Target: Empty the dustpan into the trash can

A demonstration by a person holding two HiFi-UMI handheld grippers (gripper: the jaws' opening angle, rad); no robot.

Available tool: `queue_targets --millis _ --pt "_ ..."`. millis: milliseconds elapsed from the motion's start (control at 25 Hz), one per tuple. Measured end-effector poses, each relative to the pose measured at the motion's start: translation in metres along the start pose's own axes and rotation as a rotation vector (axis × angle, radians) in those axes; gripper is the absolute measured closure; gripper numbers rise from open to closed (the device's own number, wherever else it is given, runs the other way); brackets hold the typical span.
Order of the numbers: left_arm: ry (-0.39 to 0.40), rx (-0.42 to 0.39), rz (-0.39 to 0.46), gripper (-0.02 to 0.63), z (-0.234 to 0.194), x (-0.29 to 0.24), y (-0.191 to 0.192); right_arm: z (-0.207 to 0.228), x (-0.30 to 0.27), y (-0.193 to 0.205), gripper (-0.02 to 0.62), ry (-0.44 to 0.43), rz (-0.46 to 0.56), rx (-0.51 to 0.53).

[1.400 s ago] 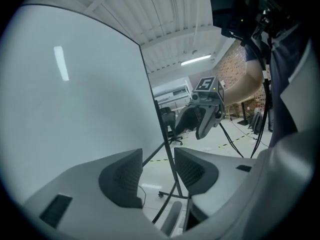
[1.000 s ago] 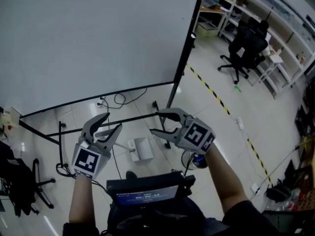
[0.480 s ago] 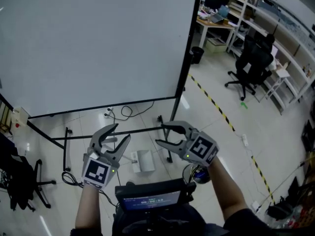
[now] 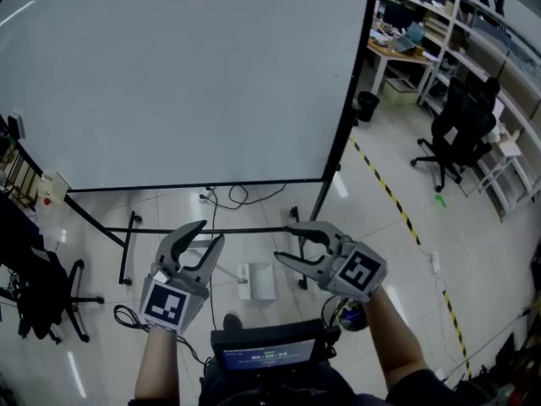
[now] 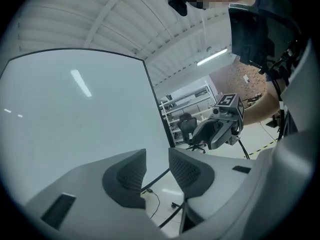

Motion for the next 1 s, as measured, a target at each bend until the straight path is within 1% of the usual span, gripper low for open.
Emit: queue_targets --millis 40,120,200,320,360,440,480,520,600,680,720,880,960,1000 --pt "-0.006 0.001 -0.002 0.477 -0.003 0.001 0.001 0.001 -0.004 -0.002 0.402 -0.008 0.009 -0.016" --pt "-0.019 0.003 0.001 0.477 -0.008 0.001 0.003 0.004 -0.009 -0.004 0.408 -0.02 0.005 -0.037" --pt "-0.022 0.012 0.025 0.477 -0.015 0.001 0.003 0.007 -0.016 -0.005 0.408 -0.021 -0.019 -0.028" --pt "-0.014 0.008 0.056 0.513 -0.034 0.008 0.006 0.006 -0.034 -0.013 0.408 -0.01 -0.033 -0.003" --pt "-0.012 0.003 0.058 0.555 -0.041 0.012 0.009 0.004 -0.042 -0.018 0.408 -0.007 -0.025 -0.003" --pt "-0.007 0.004 0.07 0.566 -0.055 0.02 0.012 -0.003 -0.056 -0.028 0.414 -0.008 -0.02 -0.01" --pt "-0.002 0.011 0.081 0.606 -0.061 0.024 0.012 -0.007 -0.061 -0.032 0.417 -0.006 -0.027 -0.009" --pt "0.006 0.016 0.09 0.606 -0.065 0.028 0.013 -0.009 -0.067 -0.035 0.417 0.0 -0.033 -0.005" --pt "0.034 0.012 0.093 0.606 -0.072 0.033 0.013 -0.013 -0.076 -0.04 0.433 0.015 -0.032 0.007" --pt "0.08 0.005 0.085 0.606 -0.074 0.034 0.013 -0.018 -0.083 -0.043 0.439 0.026 -0.033 0.013" --pt "0.104 0.007 0.082 0.606 -0.074 0.035 0.012 -0.021 -0.086 -0.043 0.453 0.03 -0.038 0.013" --pt "0.176 0.053 0.092 0.606 -0.077 0.038 0.006 -0.03 -0.099 -0.046 0.468 0.041 -0.038 0.018" --pt "0.207 0.059 0.091 0.606 -0.078 0.037 0.006 -0.031 -0.102 -0.048 0.51 0.064 -0.032 0.022" --pt "0.221 0.054 0.088 0.606 -0.079 0.035 0.008 -0.03 -0.102 -0.05 0.542 0.081 -0.025 0.022"
Point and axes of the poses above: the fingertips, and each gripper's own axes: x backward along the fingers, z to its right, y out of its underside, the point moved 5 cm from there along x, backward along the fingers, and after that the axes turned 7 degrees about z, right-handed, at the moved point
